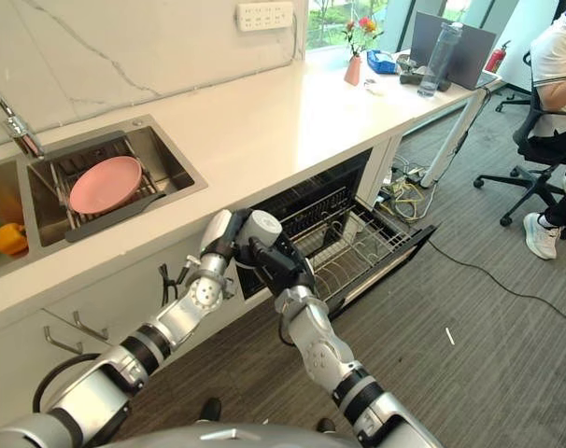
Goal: Place the dishes in the dishwasher.
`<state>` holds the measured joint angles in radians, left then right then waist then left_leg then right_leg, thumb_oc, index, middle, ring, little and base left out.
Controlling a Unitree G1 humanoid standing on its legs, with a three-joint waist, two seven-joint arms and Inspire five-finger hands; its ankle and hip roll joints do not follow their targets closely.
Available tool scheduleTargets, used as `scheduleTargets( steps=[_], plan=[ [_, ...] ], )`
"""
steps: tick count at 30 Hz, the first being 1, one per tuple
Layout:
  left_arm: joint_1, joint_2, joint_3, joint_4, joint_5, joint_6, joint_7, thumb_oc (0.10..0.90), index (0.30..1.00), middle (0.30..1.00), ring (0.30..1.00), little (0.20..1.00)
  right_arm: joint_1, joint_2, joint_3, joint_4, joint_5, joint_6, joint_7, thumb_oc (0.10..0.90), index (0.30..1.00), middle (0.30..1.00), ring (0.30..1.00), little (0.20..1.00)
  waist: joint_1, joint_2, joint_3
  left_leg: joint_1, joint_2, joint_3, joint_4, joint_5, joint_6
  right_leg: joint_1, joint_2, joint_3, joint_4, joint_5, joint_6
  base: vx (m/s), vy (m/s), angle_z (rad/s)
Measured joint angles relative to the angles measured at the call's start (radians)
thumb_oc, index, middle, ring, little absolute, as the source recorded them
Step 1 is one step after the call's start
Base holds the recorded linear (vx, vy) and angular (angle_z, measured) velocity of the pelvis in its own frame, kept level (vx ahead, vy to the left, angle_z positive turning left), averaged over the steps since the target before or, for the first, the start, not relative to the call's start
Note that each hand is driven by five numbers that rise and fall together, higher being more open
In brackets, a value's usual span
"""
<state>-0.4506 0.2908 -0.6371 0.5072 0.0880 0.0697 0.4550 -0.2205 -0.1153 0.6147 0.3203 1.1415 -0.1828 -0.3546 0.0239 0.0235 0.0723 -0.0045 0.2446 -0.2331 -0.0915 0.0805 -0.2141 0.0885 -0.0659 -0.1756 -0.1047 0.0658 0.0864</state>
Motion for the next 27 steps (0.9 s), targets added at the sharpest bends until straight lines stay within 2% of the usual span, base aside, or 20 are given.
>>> scheduleTargets(
  steps=[4, 8, 10, 13, 16, 17, 19, 20, 22, 23, 27],
  plan=[
    [0.000, -0.002, -0.012, 0.003, 0.000, 0.002, 0.005, 0.400, 0.300, 0.300, 0.300, 0.300, 0.000, 0.000, 0.007, 0.001, 0.003, -0.004, -0.011, 0.800, 0.900, 0.900, 0.900, 0.900, 0.000, -0.003, -0.002, 0.000, -0.001, 0.000, 0.000, 0.000, 0.000, 0.000, -0.002, 0.000, 0.002, 0.000, 0.000, 0.00, 0.000, 0.00],
    [-0.008, -0.006, -0.023, 0.010, 0.001, 0.005, 0.011, 0.400, 0.300, 0.300, 0.300, 0.300, 0.000, 0.008, 0.012, 0.009, 0.066, -0.037, -0.017, 0.800, 0.900, 0.900, 0.900, 0.900, 0.000, -0.006, -0.004, 0.000, -0.002, 0.000, 0.000, 0.000, 0.000, 0.000, -0.003, 0.000, 0.002, 0.000, 0.001, 0.00, 0.000, 0.00],
    [-0.009, -0.012, -0.024, 0.016, 0.002, 0.006, 0.019, 0.400, 0.300, 0.300, 0.300, 0.300, 0.000, 0.037, 0.011, 0.032, 0.116, -0.075, -0.024, 0.800, 0.900, 0.900, 0.900, 0.900, 0.000, -0.008, -0.005, 0.000, -0.002, 0.000, 0.000, 0.000, 0.000, 0.000, -0.003, 0.000, 0.002, 0.000, 0.001, 0.00, 0.000, 0.00],
    [-0.009, -0.012, -0.026, 0.016, 0.002, 0.006, 0.017, 0.400, 0.300, 0.300, 0.300, 0.300, 0.000, 0.043, 0.014, 0.039, 0.119, -0.080, -0.030, 0.800, 0.900, 0.900, 0.900, 0.900, 0.001, -0.009, -0.005, -0.001, -0.003, 0.000, 0.000, 0.000, 0.001, 0.000, -0.003, 0.000, 0.000, 0.000, 0.001, 0.00, 0.000, 0.00],
    [-0.009, -0.011, -0.027, 0.016, 0.001, 0.006, 0.009, 0.400, 0.300, 0.300, 0.300, 0.300, -0.006, 0.025, 0.023, 0.040, 0.077, -0.049, -0.032, 0.800, 0.900, 0.900, 0.900, 0.900, 0.001, -0.010, -0.006, -0.002, -0.004, -0.002, 0.000, 0.001, 0.001, 0.000, -0.004, -0.002, 0.000, 0.001, 0.001, 0.00, 0.000, 0.00],
    [-0.009, -0.010, -0.028, 0.016, 0.001, 0.006, 0.003, 0.400, 0.300, 0.300, 0.300, 0.300, -0.009, 0.013, 0.035, 0.040, 0.054, -0.037, -0.031, 0.765, 0.848, 0.848, 0.848, 0.848, 0.001, -0.010, -0.006, -0.002, -0.004, -0.002, 0.000, 0.001, 0.001, 0.000, -0.004, -0.003, 0.000, 0.001, 0.001, 0.00, 0.000, 0.00],
    [-0.009, -0.006, -0.028, 0.017, -0.001, 0.006, -0.006, 0.400, 0.300, 0.300, 0.300, 0.300, -0.012, 0.001, 0.035, 0.040, 0.021, -0.015, -0.028, 0.728, 0.792, 0.792, 0.792, 0.792, 0.001, -0.010, -0.006, -0.003, -0.004, -0.002, 0.000, 0.001, 0.002, -0.001, -0.004, -0.003, 0.000, 0.001, 0.001, 0.00, 0.000, 0.00],
    [-0.008, -0.002, -0.028, 0.017, -0.001, 0.006, -0.011, 0.400, 0.300, 0.300, 0.300, 0.300, -0.018, -0.009, 0.035, 0.040, -0.005, 0.001, -0.026, 0.723, 0.785, 0.785, 0.785, 0.785, 0.001, -0.010, -0.006, -0.003, -0.004, -0.002, 0.000, 0.001, 0.002, -0.001, -0.004, -0.003, 0.000, 0.001, 0.001, 0.00, 0.000, 0.00],
    [-0.008, 0.000, -0.026, 0.017, -0.001, 0.006, -0.014, 0.400, 0.300, 0.300, 0.300, 0.300, -0.046, -0.026, 0.034, 0.063, -0.037, 0.029, -0.026, 0.751, 0.827, 0.827, 0.827, 0.827, 0.002, -0.011, -0.006, -0.002, -0.004, -0.003, 0.000, 0.001, 0.002, 0.000, -0.004, -0.003, 0.000, 0.001, 0.001, 0.00, 0.000, 0.00],
    [-0.008, 0.000, -0.026, 0.017, -0.001, 0.006, -0.015, 0.400, 0.300, 0.300, 0.300, 0.300, -0.053, -0.031, 0.034, 0.065, -0.044, 0.036, -0.025, 0.800, 0.900, 0.900, 0.900, 0.900, 0.002, -0.010, -0.006, -0.003, -0.004, -0.003, 0.000, 0.001, 0.002, 0.000, -0.004, -0.003, 0.000, 0.001, 0.001, 0.00, 0.000, 0.00],
    [-0.009, 0.010, -0.020, 0.017, -0.005, 0.006, -0.026, 0.400, 0.300, 0.300, 0.300, 0.300, -0.083, -0.051, 0.036, 0.066, -0.069, 0.069, 0.014, 0.800, 0.900, 0.900, 0.900, 0.900, 0.002, -0.011, -0.006, -0.004, -0.004, -0.004, 0.000, 0.002, 0.002, 0.000, -0.004, -0.004, 0.001, 0.001, 0.001, 0.00, 0.000, 0.00]
  ],
)
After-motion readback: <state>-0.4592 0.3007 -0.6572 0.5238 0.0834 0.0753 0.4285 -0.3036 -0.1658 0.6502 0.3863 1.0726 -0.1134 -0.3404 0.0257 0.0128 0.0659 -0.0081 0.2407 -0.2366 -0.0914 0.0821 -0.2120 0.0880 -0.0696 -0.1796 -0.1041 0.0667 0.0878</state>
